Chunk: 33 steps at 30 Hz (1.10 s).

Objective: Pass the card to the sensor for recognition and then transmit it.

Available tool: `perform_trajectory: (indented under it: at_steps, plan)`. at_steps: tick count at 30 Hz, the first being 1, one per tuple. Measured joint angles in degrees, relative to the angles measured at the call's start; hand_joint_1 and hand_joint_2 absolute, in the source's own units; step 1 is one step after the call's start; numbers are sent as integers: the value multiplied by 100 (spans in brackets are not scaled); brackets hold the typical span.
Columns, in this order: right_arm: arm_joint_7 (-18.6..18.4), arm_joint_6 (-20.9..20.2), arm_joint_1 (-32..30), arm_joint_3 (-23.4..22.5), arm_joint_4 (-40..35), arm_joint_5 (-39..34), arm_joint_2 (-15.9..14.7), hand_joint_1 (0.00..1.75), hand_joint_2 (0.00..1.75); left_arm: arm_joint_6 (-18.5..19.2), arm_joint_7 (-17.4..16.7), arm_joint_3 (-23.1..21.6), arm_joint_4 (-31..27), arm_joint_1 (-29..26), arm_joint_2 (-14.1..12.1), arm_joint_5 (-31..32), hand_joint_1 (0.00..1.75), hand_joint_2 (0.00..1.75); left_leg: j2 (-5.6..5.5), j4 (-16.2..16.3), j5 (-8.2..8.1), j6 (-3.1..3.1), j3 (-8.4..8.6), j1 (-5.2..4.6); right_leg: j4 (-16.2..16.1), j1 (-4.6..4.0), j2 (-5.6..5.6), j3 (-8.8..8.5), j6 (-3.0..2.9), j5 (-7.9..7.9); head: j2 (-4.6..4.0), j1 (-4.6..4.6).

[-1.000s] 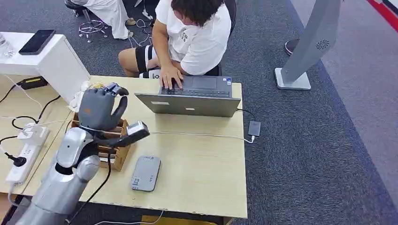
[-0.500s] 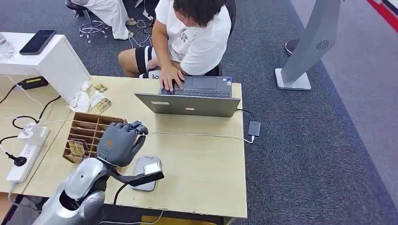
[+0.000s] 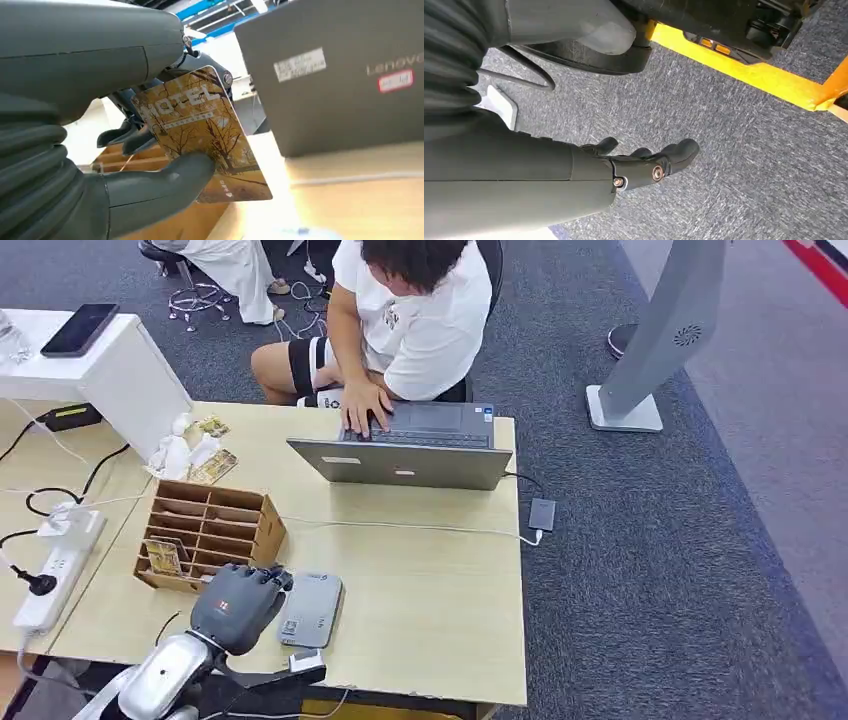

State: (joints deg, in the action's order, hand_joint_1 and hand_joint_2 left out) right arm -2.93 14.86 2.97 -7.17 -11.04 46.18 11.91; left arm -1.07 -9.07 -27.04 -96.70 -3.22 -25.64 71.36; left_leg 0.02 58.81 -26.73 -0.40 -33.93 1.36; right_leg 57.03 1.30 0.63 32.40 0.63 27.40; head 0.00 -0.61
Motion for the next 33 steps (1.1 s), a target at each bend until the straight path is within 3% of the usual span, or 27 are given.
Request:
perform_trajectory:
  at_steps: [11,23,33]
  plan:
    - [-11,-24,1,0,0,53,13,0,175,151,-4,0,26,-158,20,129,175,175,-2,0,0,0,0,0,0,0,-4,-2,0,0,-2,0]
    - [-50,-109,10,4,0,238,31,0,175,286,-114,-20,724,191,527,155,175,175,-3,0,0,0,2,0,0,0,-3,-3,-1,-1,0,0]
    - [-59,-125,14,9,0,264,33,0,175,304,-173,-44,1019,265,706,146,175,175,-3,0,0,0,1,0,0,0,-3,-2,-1,-1,0,2]
